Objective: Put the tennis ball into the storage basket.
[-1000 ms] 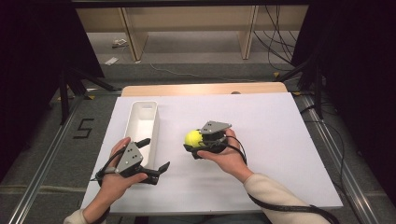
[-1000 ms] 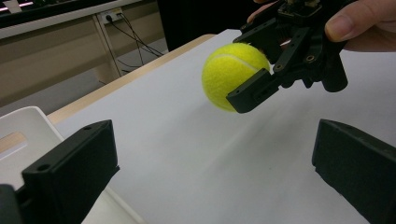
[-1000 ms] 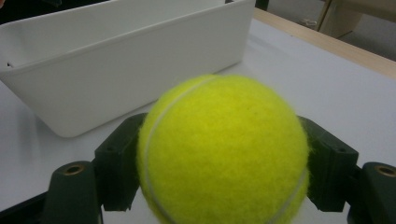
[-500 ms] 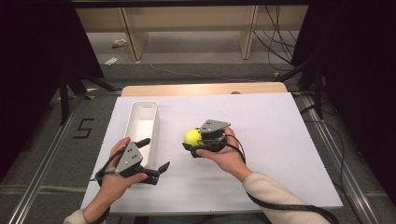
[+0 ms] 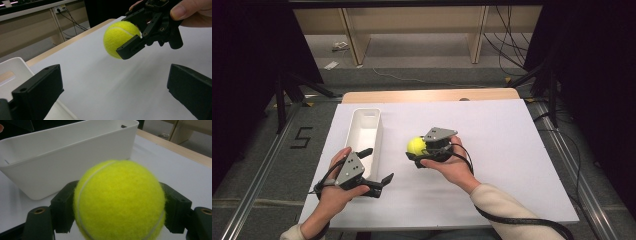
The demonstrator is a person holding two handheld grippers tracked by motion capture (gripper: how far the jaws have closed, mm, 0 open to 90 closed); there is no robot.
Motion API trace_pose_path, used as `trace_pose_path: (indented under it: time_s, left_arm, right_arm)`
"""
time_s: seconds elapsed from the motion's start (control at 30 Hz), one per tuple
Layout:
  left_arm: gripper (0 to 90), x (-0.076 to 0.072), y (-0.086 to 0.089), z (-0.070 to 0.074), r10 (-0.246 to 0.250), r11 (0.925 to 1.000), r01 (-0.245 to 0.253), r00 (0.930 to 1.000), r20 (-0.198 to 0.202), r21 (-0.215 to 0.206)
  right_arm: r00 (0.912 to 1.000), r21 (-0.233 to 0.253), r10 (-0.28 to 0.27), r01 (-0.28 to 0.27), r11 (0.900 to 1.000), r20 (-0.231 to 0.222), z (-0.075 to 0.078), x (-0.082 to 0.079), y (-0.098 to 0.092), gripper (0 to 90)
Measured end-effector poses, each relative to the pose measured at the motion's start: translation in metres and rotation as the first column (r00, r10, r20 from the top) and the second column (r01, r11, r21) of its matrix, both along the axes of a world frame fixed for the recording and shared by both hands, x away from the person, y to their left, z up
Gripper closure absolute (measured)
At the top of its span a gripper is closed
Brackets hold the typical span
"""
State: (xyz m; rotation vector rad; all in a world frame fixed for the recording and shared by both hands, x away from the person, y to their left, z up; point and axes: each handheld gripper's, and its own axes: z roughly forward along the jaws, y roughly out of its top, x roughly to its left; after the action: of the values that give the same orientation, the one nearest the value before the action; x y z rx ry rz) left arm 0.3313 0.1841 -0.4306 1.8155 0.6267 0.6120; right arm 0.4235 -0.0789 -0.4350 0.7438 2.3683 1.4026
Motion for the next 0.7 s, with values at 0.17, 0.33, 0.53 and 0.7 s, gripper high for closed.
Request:
trace_pose_path:
  time_s: [0.17, 0.33, 0.53, 0.7]
  left_arm:
    - [0.0, -0.0001, 0.0001, 0.0001, 0.000, 1.0000, 0.000, 1.0000, 0.001, 0.000]
    - [0.0, -0.0002, 0.0001, 0.0002, -0.001, 1.0000, 0.001, 1.0000, 0.001, 0.000]
    - [0.0, -0.0002, 0.0002, 0.0002, 0.001, 1.0000, -0.001, 1.0000, 0.002, -0.001]
    - [0.0, -0.0003, 0.0002, 0.0002, -0.001, 1.0000, 0.001, 1.0000, 0.002, 0.002]
  right_arm:
    - [1.0000, 0.002, 0.001, -0.001, 1.000, -0.002, 0.0008, 0.0005, 0.0010, 26.6]
    - [1.0000, 0.005, 0.001, -0.001, 1.000, 0.002, 0.0015, 0.0010, 0.0019, 26.6]
    - [1.0000, 0.008, 0.002, -0.002, 1.000, 0.005, 0.0027, 0.0020, 0.0027, 26.6]
    - [1.0000, 0.017, 0.001, -0.001, 1.000, -0.003, 0.0037, 0.0016, 0.0038, 26.6]
